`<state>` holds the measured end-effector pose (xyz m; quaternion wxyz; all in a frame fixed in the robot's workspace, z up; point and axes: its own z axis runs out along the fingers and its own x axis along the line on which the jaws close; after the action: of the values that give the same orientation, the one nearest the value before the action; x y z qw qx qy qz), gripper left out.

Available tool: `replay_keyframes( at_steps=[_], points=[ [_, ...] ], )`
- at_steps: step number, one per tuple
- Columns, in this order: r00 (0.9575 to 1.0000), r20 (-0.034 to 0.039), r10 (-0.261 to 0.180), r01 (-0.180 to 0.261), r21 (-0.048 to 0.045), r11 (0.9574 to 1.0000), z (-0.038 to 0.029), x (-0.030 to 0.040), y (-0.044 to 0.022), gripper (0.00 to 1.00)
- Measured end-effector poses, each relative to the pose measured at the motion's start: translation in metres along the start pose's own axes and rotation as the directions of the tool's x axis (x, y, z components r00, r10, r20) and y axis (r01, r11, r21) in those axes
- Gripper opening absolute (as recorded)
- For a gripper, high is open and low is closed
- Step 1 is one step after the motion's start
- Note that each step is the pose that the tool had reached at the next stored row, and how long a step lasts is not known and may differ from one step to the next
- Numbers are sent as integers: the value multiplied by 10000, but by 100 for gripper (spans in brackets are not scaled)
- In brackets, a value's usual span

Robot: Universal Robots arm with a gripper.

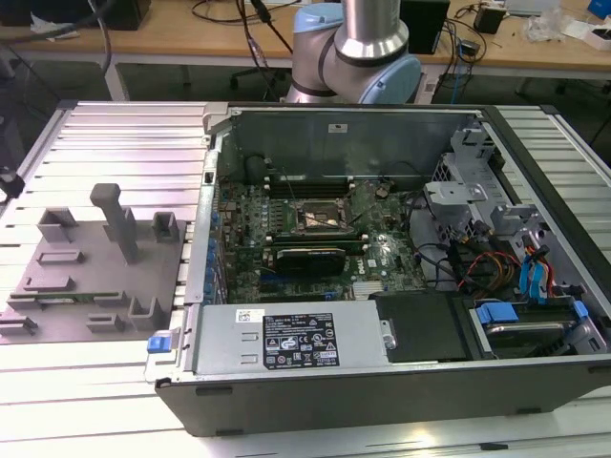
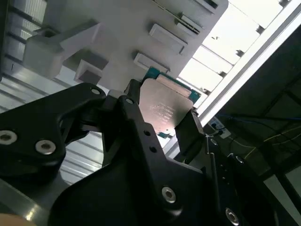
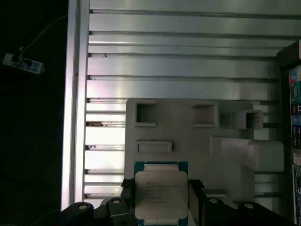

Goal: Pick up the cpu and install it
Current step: 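Pick up the cpu and move it towards the insertion slot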

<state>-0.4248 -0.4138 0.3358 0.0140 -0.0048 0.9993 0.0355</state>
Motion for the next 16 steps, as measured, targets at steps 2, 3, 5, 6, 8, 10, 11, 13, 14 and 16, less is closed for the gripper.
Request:
replay_keyframes(
  at_steps=[2,3,5,6,8,10,11,13,14,16],
  points=[
    [10000,0,0,0,0,10000,-198,-6,15,54],
    [10000,0,0,0,0,10000,-236,-7,18,54],
    [10000,0,0,0,0,10000,-306,-9,23,54],
    [10000,0,0,0,1,10000,-392,-11,29,54],
    [10000,1,0,0,0,10000,-456,-13,34,54],
    [10000,0,0,0,1,10000,-515,-15,38,54],
    [10000,2,0,0,0,10000,-544,-16,40,54],
    [10000,2,0,0,0,10000,-604,-17,45,54],
    [10000,1,0,0,0,10000,-636,-18,47,54],
    [10000,1,0,0,0,10000,-695,-20,52,54]
  ],
)
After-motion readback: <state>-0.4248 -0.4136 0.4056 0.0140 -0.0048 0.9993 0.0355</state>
